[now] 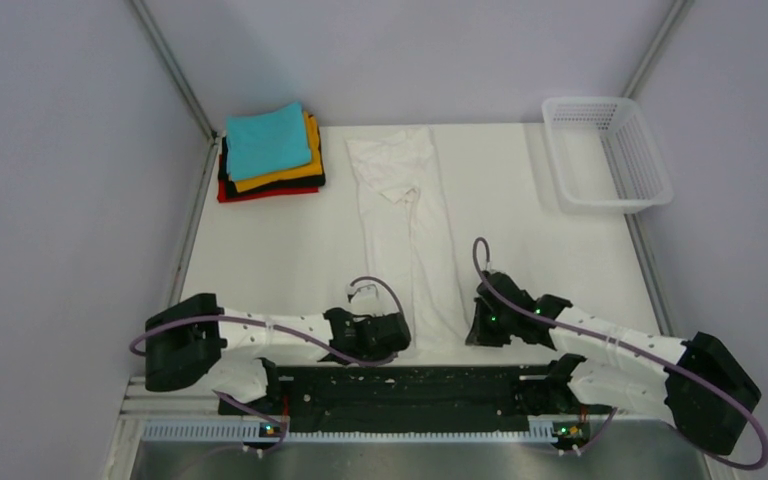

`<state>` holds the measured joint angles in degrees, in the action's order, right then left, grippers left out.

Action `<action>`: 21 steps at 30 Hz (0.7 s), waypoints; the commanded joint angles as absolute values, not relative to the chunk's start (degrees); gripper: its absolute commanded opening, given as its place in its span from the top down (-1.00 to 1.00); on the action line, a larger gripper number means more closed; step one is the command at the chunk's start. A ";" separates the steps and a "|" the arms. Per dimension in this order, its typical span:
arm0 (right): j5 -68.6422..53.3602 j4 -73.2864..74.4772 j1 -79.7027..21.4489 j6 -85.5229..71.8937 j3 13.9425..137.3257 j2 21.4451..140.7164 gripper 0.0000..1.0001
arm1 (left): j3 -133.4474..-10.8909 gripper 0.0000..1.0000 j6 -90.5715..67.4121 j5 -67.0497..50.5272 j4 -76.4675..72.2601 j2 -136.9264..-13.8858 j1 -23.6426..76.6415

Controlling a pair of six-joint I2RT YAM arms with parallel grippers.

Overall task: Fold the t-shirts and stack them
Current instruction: Fold the folded rectangular tshirt in 1/3 of the way

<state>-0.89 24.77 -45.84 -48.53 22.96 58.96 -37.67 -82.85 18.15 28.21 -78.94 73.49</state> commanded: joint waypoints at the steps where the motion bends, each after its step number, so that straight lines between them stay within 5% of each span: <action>1: -4.83 32.04 -46.58 -46.20 21.46 55.27 1.00 | -38.06 1.00 -84.56 16.64 37.10 -78.35 76.29; 12: -7.22 36.07 -46.53 -42.33 31.26 51.66 1.00 | -45.01 1.00 -81.23 22.69 36.17 -74.42 76.32; 21: -2.52 28.94 -39.60 -36.14 44.12 62.30 1.00 | -52.12 1.00 -63.31 20.20 28.92 -76.22 58.98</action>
<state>-4.49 34.44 -43.27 -39.70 38.87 59.09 -47.05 -73.30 19.38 31.97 -75.48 65.12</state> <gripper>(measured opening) 0.014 0.119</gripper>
